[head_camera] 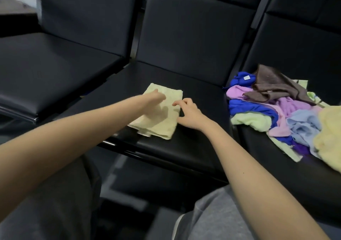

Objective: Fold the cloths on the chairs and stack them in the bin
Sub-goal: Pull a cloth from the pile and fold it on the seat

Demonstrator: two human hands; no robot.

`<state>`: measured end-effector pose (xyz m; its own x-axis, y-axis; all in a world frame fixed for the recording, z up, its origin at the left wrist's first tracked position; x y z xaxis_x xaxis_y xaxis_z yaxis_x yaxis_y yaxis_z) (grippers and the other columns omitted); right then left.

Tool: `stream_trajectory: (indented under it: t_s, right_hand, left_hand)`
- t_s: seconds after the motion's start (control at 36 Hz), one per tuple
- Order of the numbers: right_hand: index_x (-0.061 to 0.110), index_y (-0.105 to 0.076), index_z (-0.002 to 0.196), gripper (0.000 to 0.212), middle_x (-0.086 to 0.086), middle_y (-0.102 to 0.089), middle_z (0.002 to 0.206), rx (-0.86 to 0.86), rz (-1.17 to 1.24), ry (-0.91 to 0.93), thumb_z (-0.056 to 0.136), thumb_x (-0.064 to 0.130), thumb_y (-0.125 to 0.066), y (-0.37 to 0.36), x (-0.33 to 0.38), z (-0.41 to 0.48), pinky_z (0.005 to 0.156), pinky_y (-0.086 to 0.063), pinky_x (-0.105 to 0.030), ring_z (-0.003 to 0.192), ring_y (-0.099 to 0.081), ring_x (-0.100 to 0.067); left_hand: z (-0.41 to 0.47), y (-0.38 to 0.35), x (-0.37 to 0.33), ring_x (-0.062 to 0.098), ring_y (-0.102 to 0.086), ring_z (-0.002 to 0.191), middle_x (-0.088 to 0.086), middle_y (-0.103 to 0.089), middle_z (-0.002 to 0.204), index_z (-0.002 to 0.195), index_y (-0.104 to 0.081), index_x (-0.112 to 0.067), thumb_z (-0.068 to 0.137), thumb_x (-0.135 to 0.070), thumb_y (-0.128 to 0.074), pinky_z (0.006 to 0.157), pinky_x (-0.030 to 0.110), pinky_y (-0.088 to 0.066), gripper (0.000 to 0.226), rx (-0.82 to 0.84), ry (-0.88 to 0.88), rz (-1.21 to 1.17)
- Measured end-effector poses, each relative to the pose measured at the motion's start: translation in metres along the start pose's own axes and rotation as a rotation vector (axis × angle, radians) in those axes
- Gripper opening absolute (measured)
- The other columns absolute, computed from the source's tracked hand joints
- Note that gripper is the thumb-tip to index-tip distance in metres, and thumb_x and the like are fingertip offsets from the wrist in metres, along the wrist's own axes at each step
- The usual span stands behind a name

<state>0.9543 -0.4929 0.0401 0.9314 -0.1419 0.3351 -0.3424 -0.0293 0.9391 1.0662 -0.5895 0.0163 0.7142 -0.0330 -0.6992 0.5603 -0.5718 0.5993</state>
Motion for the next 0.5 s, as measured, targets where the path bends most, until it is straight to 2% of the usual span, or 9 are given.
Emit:
stream_trajectory:
  t_s: [0.06,0.11,0.17,0.19,0.25,0.31,0.36,0.44,0.5]
  right_hand:
    - [0.026,-0.029,0.143,0.06,-0.005,-0.019,0.148,0.124,0.053,-0.015,0.088,0.01,-0.047,-0.009,0.0,-0.001,0.109,-0.029,-0.039,0.131,-0.029,-0.027]
    - [0.023,-0.021,0.145,0.062,-0.004,-0.017,0.15,0.155,0.131,-0.059,0.09,0.008,-0.045,-0.009,-0.004,-0.001,0.103,-0.032,-0.033,0.131,-0.031,-0.024]
    - [0.022,-0.018,0.144,0.061,-0.004,-0.016,0.148,0.163,0.165,-0.075,0.092,0.009,-0.047,-0.007,-0.008,-0.002,0.094,-0.034,-0.029,0.122,-0.039,-0.021]
    - [0.023,-0.018,0.142,0.061,-0.004,-0.016,0.148,0.172,0.167,-0.064,0.091,0.011,-0.049,-0.006,-0.01,-0.002,0.095,-0.035,-0.029,0.122,-0.04,-0.02]
    - [0.027,-0.019,0.139,0.064,-0.001,-0.013,0.149,0.203,0.186,-0.043,0.089,0.019,-0.058,-0.008,-0.016,-0.004,0.104,-0.035,-0.034,0.13,-0.036,-0.022]
    - [0.03,-0.02,0.137,0.068,0.003,-0.01,0.147,0.24,0.209,-0.022,0.086,0.027,-0.065,-0.009,-0.017,-0.008,0.109,-0.032,-0.037,0.133,-0.031,-0.02]
    - [0.03,-0.024,0.133,0.063,0.002,-0.009,0.144,0.243,0.185,0.015,0.086,0.028,-0.066,-0.009,-0.014,-0.01,0.108,-0.031,-0.035,0.128,-0.032,-0.019]
    - [0.031,-0.034,0.119,0.042,0.001,-0.015,0.136,0.2,0.142,0.085,0.088,0.029,-0.062,-0.008,-0.006,-0.009,0.106,-0.032,-0.036,0.117,-0.037,-0.021]
    - [0.03,-0.042,0.11,0.025,0.003,-0.02,0.126,0.151,0.148,0.128,0.091,0.028,-0.059,-0.007,-0.002,-0.007,0.103,-0.034,-0.034,0.11,-0.038,-0.02]
  left_hand:
    - [-0.008,0.015,-0.008,0.033,-0.03,0.137,0.015,-0.022,0.154,0.152,-0.017,-0.024,0.099,-0.022,-0.04,0.11,0.04,-0.031,0.058,-0.013,-0.033,0.032]
    - [-0.014,0.037,-0.011,0.034,-0.049,0.119,0.017,-0.036,0.145,0.151,-0.015,-0.03,0.097,-0.007,-0.035,0.09,0.04,-0.045,0.062,-0.138,-0.117,0.021]
    - [-0.021,0.054,-0.005,0.029,-0.057,0.096,0.015,-0.043,0.134,0.149,-0.021,-0.029,0.092,0.001,-0.036,0.072,0.035,-0.05,0.066,-0.206,-0.205,0.098]
    - [-0.022,0.059,0.001,0.028,-0.056,0.095,0.014,-0.042,0.133,0.148,-0.024,-0.027,0.091,0.001,-0.04,0.071,0.033,-0.049,0.065,-0.197,-0.237,0.225]
    - [-0.019,0.061,0.018,0.031,-0.051,0.107,0.014,-0.032,0.142,0.147,-0.024,-0.029,0.087,-0.002,-0.049,0.081,0.034,-0.045,0.07,-0.086,-0.239,0.468]
    - [-0.018,0.062,0.031,0.031,-0.041,0.122,0.01,-0.018,0.15,0.146,-0.019,-0.035,0.087,-0.007,-0.057,0.098,0.036,-0.039,0.076,0.035,-0.229,0.548]
    - [-0.023,0.059,0.035,0.033,-0.025,0.137,0.006,-0.001,0.156,0.145,-0.016,-0.042,0.085,-0.022,-0.066,0.111,0.04,-0.026,0.08,0.104,-0.263,0.577]
    - [-0.03,0.046,0.037,0.032,-0.006,0.143,0.001,0.007,0.157,0.136,-0.022,-0.056,0.083,-0.028,-0.068,0.113,0.045,-0.016,0.076,0.123,-0.36,0.639]
    - [-0.037,0.039,0.033,0.025,-0.005,0.142,-0.003,0.0,0.155,0.115,-0.029,-0.072,0.084,-0.024,-0.065,0.112,0.046,-0.012,0.068,0.079,-0.504,0.609]
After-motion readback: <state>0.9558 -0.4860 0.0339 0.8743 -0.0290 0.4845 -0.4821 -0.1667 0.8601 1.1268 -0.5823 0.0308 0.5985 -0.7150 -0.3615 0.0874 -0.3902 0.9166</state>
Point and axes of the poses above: each hand's wrist, its own z-axis towards the middle knuckle, its own y-axis out of the back of the hand, x = y × z, the point moved 5 cm from there along z, towards the middle knuckle
